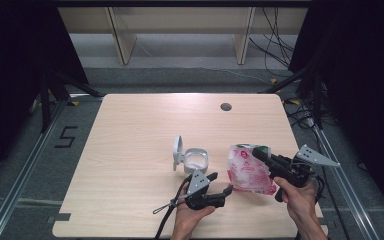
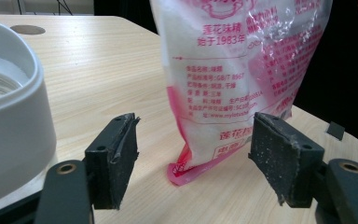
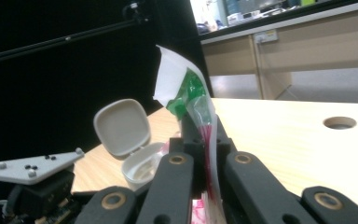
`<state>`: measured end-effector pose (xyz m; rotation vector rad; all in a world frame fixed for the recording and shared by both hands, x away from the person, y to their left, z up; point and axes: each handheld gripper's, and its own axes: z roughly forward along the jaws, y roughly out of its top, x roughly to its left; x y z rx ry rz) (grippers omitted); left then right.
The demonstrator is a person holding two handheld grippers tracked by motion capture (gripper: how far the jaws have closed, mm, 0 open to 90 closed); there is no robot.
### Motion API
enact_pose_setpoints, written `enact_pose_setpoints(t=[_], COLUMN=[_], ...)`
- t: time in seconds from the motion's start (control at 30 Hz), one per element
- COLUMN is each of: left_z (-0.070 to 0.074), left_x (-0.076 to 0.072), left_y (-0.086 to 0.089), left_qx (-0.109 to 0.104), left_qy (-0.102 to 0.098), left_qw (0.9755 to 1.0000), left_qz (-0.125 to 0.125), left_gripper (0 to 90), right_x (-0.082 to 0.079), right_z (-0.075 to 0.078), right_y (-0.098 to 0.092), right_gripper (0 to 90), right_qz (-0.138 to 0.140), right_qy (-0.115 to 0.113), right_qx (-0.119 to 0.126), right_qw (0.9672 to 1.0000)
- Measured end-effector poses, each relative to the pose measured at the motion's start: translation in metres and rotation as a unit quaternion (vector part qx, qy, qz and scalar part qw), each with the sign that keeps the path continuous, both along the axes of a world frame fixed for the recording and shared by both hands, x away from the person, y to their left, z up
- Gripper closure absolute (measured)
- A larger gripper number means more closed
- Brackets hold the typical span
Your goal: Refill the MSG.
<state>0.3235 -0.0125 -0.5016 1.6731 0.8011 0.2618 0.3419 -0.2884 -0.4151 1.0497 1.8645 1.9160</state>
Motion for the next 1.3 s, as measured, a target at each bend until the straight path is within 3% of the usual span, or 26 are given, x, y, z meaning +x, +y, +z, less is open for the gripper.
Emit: enact_pose_setpoints(t=[0.03,0.07,0.2,0.23,0.27,0.3,0.37,0.47,0.57,0.6,0.67,0.77,0.87,0.97,1.03,1.1,1.13,1.17,1.2,1.23,1.27,1.3], left_z=[0.0,0.0,0.002,0.002,0.001,0.002,0.002,0.003,0.004,0.004,0.006,0.006,0.008,0.009,0.012,0.015,0.017,0.018,0.019,0.021,0.021,0.023], left_x=[0.0,-0.001,-0.001,-0.001,0.0,-0.001,0.0,0.0,0.001,0.001,-0.001,0.0,0.0,0.001,-0.001,-0.001,-0.002,-0.001,-0.001,-0.001,-0.001,0.0], left_y=[0.0,0.0,0.001,0.001,0.001,0.002,0.001,0.001,0.0,0.0,0.0,-0.002,-0.002,-0.002,-0.003,-0.004,-0.004,-0.004,-0.005,-0.005,-0.005,-0.005], left_qx=[-0.004,-0.006,-0.008,-0.007,-0.011,-0.01,-0.011,-0.013,-0.022,-0.013,-0.005,-0.016,-0.003,-0.006,-0.024,-0.009,-0.009,-0.016,-0.016,-0.008,-0.005,-0.001], left_qy=[0.007,0.008,0.003,0.004,0.002,0.001,0.001,0.0,0.001,0.0,-0.001,-0.001,-0.002,0.0,0.003,-0.006,-0.004,-0.005,-0.005,-0.006,-0.006,-0.006], left_qw=[0.9999,0.9999,0.9999,0.9999,0.9999,0.9999,0.9999,0.9999,0.9998,0.9999,1.0,0.9999,1.0,1.0,0.9997,0.9999,0.9999,0.9998,0.9998,0.9999,0.9999,0.9999], left_qz=[0.007,0.008,0.007,0.009,0.005,0.003,0.002,0.003,0.004,0.006,0.004,0.004,0.004,0.002,-0.004,-0.01,-0.007,-0.012,-0.009,-0.009,-0.01,-0.015], left_gripper=[30.9,30.8,30.7,30.6,30.6,30.6,30.6,29.7,29.7,29.7,29.7,29.5,29.4,29.4,29.3,29.4,29.3,29.3,29.3,29.3,29.3,29.3], right_x=[-0.001,-0.003,-0.003,-0.005,-0.003,-0.004,-0.001,0.001,0.002,0.002,0.004,0.006,0.007,0.007,0.008,0.009,0.009,0.008,0.009,0.009,0.011,0.012], right_z=[-0.002,-0.003,-0.01,-0.011,-0.013,-0.014,-0.018,-0.023,-0.025,-0.027,-0.03,-0.034,-0.037,-0.038,-0.039,-0.039,-0.04,-0.039,-0.04,-0.04,-0.041,-0.041], right_y=[-0.003,-0.004,-0.011,-0.012,-0.014,-0.017,-0.019,-0.024,-0.029,-0.029,-0.033,-0.038,-0.042,-0.044,-0.045,-0.045,-0.046,-0.044,-0.046,-0.046,-0.046,-0.048], right_gripper=[90.0,90.0,90.0,90.0,90.0,90.0,90.0,90.0,90.0,90.0,90.0,90.0,90.0,90.0,90.0,90.0,90.0,90.0,90.0,90.0,90.0,90.0], right_qz=[-0.001,-0.004,-0.014,-0.018,-0.02,-0.022,-0.026,-0.04,-0.053,-0.057,-0.062,-0.082,-0.094,-0.097,-0.11,-0.108,-0.116,-0.116,-0.116,-0.128,-0.124,-0.132], right_qy=[0.0,0.016,0.011,0.025,0.015,0.023,0.018,0.033,0.044,0.042,0.043,0.048,0.069,0.065,0.055,0.059,0.058,0.067,0.054,0.058,0.054,0.058], right_qx=[0.003,0.009,-0.015,-0.005,-0.002,-0.013,-0.012,-0.002,-0.013,0.0,-0.003,-0.033,-0.029,-0.032,-0.054,-0.053,-0.063,-0.048,-0.068,-0.081,-0.073,-0.087], right_qw=[1.0,0.9998,0.9997,0.9995,0.9997,0.9994,0.9994,0.9987,0.9975,0.9975,0.9971,0.995,0.9928,0.9927,0.9909,0.991,0.9896,0.9898,0.9894,0.9868,0.9882,0.9857])
